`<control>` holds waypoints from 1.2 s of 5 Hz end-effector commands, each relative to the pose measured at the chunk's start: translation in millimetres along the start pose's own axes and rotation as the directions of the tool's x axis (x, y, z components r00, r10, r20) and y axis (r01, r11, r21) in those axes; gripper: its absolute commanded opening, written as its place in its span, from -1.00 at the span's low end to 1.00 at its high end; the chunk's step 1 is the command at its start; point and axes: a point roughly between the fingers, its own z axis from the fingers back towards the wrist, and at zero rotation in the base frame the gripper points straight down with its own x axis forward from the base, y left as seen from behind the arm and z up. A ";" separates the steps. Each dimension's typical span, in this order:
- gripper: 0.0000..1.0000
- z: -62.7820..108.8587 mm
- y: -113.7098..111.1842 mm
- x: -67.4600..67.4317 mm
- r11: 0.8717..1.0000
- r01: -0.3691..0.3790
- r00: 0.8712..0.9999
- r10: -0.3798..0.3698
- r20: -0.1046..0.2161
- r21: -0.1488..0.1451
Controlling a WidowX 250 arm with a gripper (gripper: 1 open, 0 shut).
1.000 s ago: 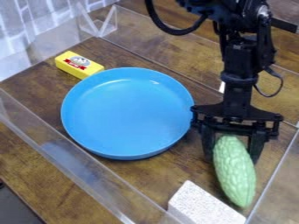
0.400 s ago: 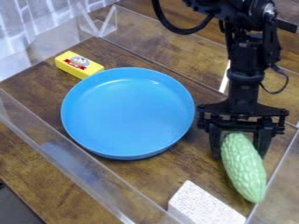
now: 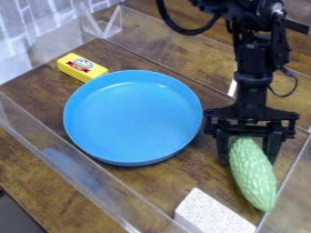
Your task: Put the green object in the blue tray
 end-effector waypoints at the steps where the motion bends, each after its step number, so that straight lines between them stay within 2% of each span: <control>1: -1.00 13.7 4.9 -2.1 1.000 -0.007 1.000 0.007 0.026 -0.013; 3: -1.00 10.0 -2.7 7.4 0.999 -0.029 0.999 0.030 0.026 -0.021; 5: -1.00 4.3 -18.9 11.8 0.999 0.048 0.999 -0.047 0.017 -0.009; 6: -1.00 4.0 -27.4 6.8 0.996 0.087 0.996 -0.088 0.020 0.006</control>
